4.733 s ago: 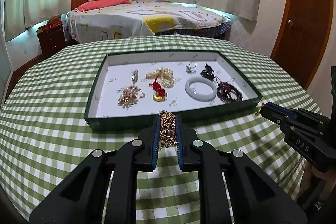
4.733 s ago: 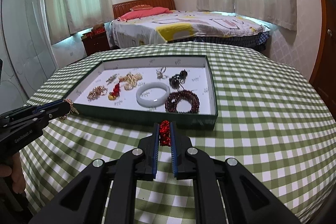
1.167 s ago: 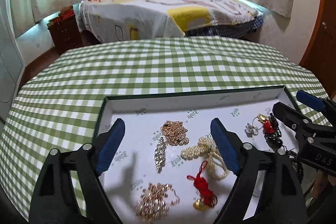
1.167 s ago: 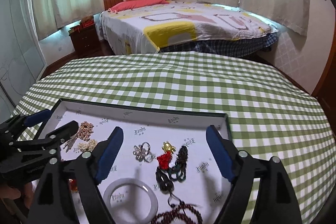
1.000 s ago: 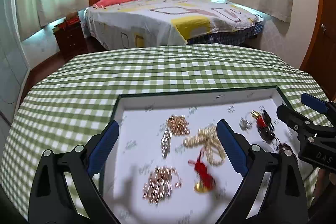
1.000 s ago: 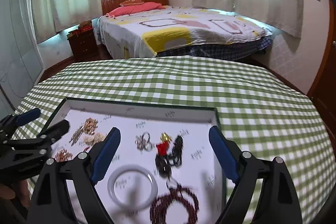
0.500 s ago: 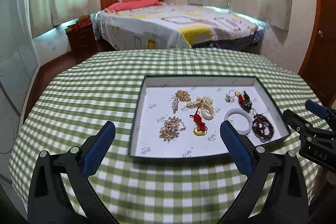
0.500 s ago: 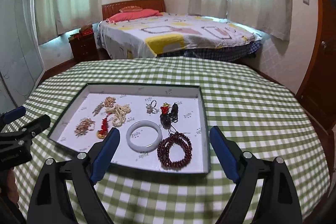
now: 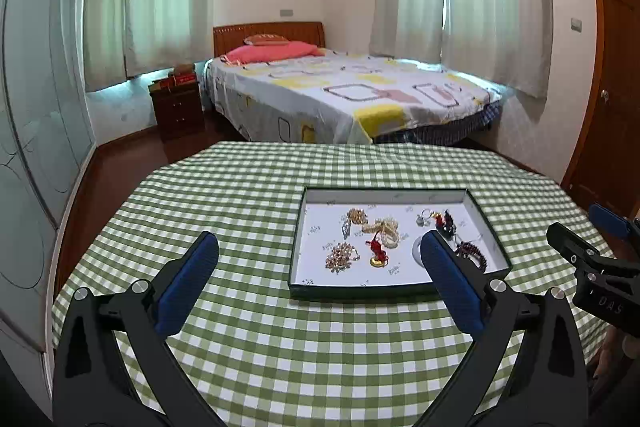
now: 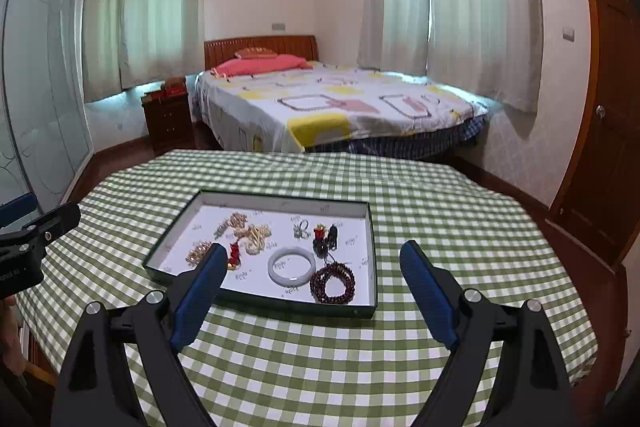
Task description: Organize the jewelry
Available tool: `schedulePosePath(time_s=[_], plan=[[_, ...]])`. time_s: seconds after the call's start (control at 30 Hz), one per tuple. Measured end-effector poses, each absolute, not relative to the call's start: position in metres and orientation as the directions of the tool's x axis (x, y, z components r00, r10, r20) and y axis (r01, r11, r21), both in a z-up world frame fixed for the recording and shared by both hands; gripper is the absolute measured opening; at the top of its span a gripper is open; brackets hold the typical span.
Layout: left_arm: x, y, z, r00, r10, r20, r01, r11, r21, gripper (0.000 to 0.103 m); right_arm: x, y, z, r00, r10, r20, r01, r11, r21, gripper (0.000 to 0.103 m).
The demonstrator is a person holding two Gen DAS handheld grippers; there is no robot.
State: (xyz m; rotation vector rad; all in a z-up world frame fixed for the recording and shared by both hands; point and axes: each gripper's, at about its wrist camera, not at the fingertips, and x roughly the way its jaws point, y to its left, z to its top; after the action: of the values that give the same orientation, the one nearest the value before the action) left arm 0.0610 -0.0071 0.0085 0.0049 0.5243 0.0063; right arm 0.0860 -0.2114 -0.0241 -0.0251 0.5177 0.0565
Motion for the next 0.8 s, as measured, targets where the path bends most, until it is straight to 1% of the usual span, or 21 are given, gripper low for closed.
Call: schedulePosePath(time_s=[0.27,0.43,0.8], plan=[[0.029,-0.002,0.032,0.896,0.011,-0.444,-0.011,1.000,0.002,0.098,0.055,-0.207,-0.001,0.900,0.064,-0.432,-0.079,0.997,-0.017,0.085],[0.018,-0.002,0.038,0.905,0.009,-0.426,-0.010,1.000,-0.001,0.098,0.042,-0.204,0.006,0.913,0.065,-0.403,-0.084,0.996,-0.028,0.085],[0.010,-0.004,0.040,0.909,0.002,-0.416,-0.001,1.000,0.002,0.098,0.037,-0.204,0.005,0.920,0.060,-0.387,-0.076,0.997,-0.026,0.086]])
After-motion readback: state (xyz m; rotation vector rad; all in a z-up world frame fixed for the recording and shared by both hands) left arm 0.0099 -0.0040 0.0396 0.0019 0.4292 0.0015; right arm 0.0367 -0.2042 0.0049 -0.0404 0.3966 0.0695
